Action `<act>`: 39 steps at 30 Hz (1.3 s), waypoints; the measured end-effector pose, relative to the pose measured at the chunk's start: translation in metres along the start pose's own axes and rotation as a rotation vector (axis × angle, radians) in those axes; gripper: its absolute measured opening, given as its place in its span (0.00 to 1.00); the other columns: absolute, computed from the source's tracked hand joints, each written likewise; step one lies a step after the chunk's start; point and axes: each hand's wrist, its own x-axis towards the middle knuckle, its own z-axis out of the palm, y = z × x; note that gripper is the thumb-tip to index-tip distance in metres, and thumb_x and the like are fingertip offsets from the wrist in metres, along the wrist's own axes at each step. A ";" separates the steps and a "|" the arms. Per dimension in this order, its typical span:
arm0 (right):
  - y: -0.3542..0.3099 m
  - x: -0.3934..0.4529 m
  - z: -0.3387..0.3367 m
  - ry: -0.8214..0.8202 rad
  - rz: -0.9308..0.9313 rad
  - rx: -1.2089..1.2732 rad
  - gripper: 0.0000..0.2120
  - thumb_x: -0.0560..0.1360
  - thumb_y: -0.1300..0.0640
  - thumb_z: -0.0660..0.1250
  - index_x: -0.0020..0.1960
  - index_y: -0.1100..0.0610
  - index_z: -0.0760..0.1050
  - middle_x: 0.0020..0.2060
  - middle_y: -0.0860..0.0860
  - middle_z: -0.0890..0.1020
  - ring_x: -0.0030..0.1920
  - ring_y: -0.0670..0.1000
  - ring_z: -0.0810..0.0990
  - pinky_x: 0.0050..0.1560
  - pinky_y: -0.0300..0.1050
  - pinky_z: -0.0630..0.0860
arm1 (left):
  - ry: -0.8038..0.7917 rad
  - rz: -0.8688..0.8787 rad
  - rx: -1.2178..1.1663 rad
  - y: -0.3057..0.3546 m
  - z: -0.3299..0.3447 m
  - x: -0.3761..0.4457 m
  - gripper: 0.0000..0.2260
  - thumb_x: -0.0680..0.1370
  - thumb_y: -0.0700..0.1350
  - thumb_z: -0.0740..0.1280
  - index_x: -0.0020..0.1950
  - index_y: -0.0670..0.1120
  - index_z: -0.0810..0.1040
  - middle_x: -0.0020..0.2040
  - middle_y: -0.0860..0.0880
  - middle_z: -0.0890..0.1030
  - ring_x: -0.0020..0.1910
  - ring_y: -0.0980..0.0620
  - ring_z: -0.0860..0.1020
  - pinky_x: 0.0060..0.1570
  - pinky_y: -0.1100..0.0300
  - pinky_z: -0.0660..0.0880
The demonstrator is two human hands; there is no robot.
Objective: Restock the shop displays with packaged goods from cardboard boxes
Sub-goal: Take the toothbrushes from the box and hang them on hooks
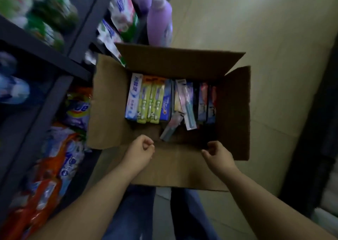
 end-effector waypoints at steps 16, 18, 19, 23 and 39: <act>-0.006 0.229 0.089 0.296 -0.138 -0.010 0.26 0.74 0.52 0.70 0.68 0.57 0.66 0.63 0.55 0.72 0.63 0.56 0.74 0.62 0.52 0.75 | -0.111 -0.073 0.340 -0.086 0.125 0.237 0.31 0.72 0.44 0.72 0.73 0.46 0.63 0.69 0.44 0.70 0.68 0.43 0.70 0.65 0.50 0.70; -0.007 0.232 0.094 0.352 -0.165 -0.114 0.25 0.75 0.51 0.69 0.68 0.58 0.66 0.62 0.55 0.72 0.63 0.56 0.73 0.62 0.49 0.74 | -0.119 -0.100 0.326 -0.090 0.134 0.248 0.32 0.73 0.45 0.71 0.74 0.47 0.60 0.70 0.43 0.68 0.69 0.42 0.68 0.66 0.50 0.69; -0.007 0.234 0.096 0.362 -0.184 -0.176 0.25 0.76 0.50 0.68 0.69 0.57 0.66 0.62 0.55 0.73 0.62 0.56 0.74 0.61 0.49 0.74 | -0.112 -0.104 0.321 -0.093 0.139 0.253 0.32 0.74 0.45 0.70 0.75 0.47 0.60 0.70 0.43 0.68 0.69 0.42 0.68 0.66 0.50 0.69; -0.009 0.237 0.101 0.330 -0.198 -0.233 0.24 0.78 0.51 0.65 0.70 0.56 0.64 0.61 0.57 0.76 0.59 0.59 0.76 0.53 0.49 0.75 | -0.100 -0.108 0.263 -0.098 0.151 0.263 0.24 0.76 0.44 0.67 0.71 0.48 0.66 0.67 0.44 0.73 0.65 0.44 0.72 0.64 0.51 0.70; 0.009 0.150 0.093 0.034 -0.052 0.409 0.10 0.74 0.56 0.71 0.54 0.51 0.74 0.51 0.50 0.82 0.50 0.49 0.81 0.49 0.45 0.78 | 0.050 0.153 -0.302 -0.055 0.084 0.162 0.06 0.74 0.38 0.70 0.47 0.48 0.78 0.45 0.47 0.84 0.46 0.51 0.81 0.49 0.54 0.77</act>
